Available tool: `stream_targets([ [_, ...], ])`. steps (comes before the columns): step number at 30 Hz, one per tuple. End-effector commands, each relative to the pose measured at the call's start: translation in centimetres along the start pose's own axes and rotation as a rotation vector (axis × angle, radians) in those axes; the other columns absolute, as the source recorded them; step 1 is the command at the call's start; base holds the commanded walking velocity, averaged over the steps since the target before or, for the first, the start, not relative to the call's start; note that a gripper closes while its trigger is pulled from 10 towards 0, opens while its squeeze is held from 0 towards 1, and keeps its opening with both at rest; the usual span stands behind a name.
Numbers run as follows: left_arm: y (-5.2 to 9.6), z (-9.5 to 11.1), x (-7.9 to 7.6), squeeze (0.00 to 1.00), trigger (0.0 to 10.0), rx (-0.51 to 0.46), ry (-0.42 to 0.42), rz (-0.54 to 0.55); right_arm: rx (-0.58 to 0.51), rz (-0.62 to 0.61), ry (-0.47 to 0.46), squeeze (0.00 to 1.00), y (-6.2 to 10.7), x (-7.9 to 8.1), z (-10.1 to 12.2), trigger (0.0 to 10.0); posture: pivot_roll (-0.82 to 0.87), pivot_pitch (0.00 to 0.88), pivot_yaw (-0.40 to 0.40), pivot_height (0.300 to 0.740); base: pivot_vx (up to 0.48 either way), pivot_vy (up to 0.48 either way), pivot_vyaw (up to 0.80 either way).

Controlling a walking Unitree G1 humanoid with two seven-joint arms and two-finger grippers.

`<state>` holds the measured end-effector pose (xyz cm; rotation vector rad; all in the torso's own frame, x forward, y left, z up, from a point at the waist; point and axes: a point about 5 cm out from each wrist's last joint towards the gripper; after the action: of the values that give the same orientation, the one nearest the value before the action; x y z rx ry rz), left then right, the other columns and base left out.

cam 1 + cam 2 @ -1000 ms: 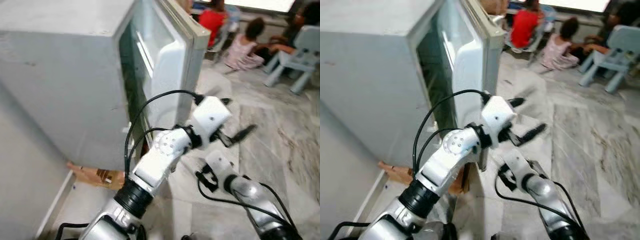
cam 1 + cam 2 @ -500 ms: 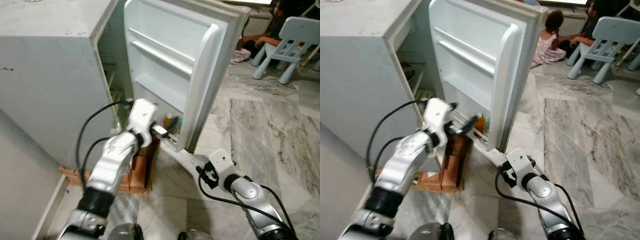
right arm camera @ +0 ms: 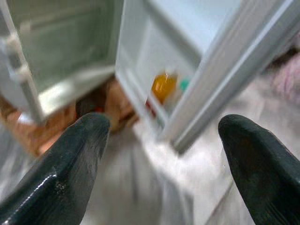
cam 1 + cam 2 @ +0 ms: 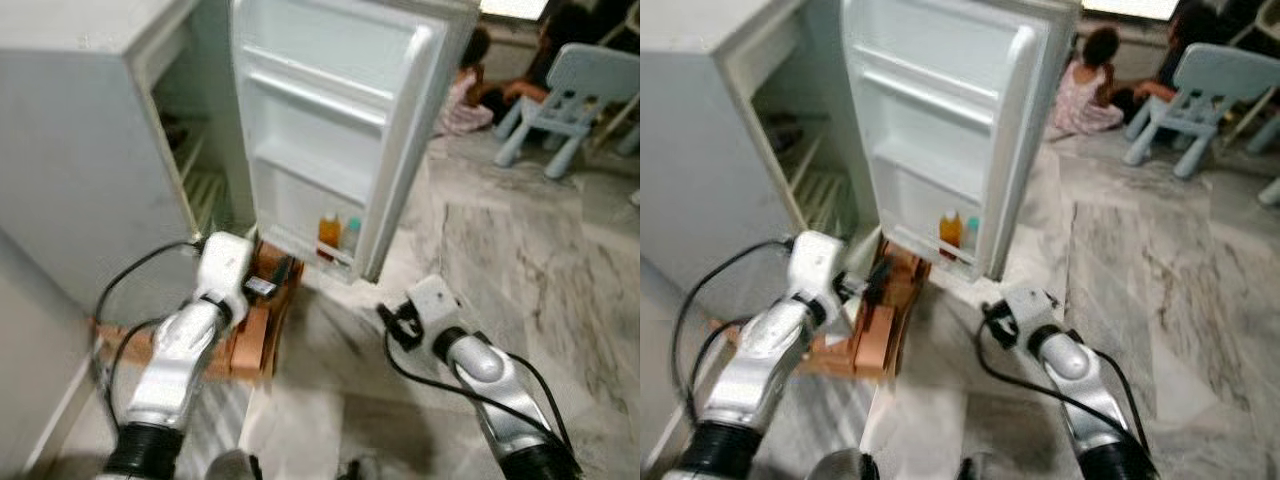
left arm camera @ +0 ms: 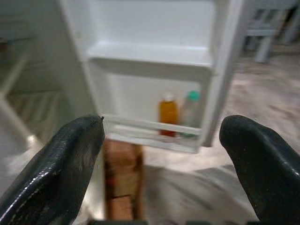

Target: Restocking fridge

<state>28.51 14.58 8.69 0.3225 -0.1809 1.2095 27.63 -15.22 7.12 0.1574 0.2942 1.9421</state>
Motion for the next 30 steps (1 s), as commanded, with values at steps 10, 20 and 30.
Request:
stream_targets([
  [10, 3.3, -2.0, 3.1, 0.0, 10.0, 0.069, -0.01, 0.166, -0.065, -0.187, 0.006, 0.0, -0.3, -2.7, 2.1, 10.0, -0.01, 0.045, 0.005, 0.74, 0.405, -0.155, 0.0],
  [20, 1.6, -0.5, 2.8, 0.0, 10.0, 0.016, -0.013, 0.138, -0.091, -0.17, 0.015, 0.0, -0.7, -0.6, 1.9, 10.0, -0.02, 0.036, 0.025, 0.74, 0.461, 0.0, 0.0],
  [30, 0.7, -0.2, 0.7, 0.0, 10.0, 0.006, -0.001, 0.058, -0.127, -0.163, -0.075, 0.0, -1.3, -0.6, 2.6, 10.0, -0.03, 0.041, 0.021, 0.74, 0.461, 0.0, 0.0],
])
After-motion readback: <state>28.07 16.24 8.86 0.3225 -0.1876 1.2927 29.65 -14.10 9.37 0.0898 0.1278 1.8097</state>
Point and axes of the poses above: a point about 5 cm out from each wrist's last joint towards the gripper, its own y axis pointing back from the gripper into the wrist, its own z axis along the axis of the wrist's last joint, x = y × z, and after that the axes turned 15 degrees about -y, right-handed
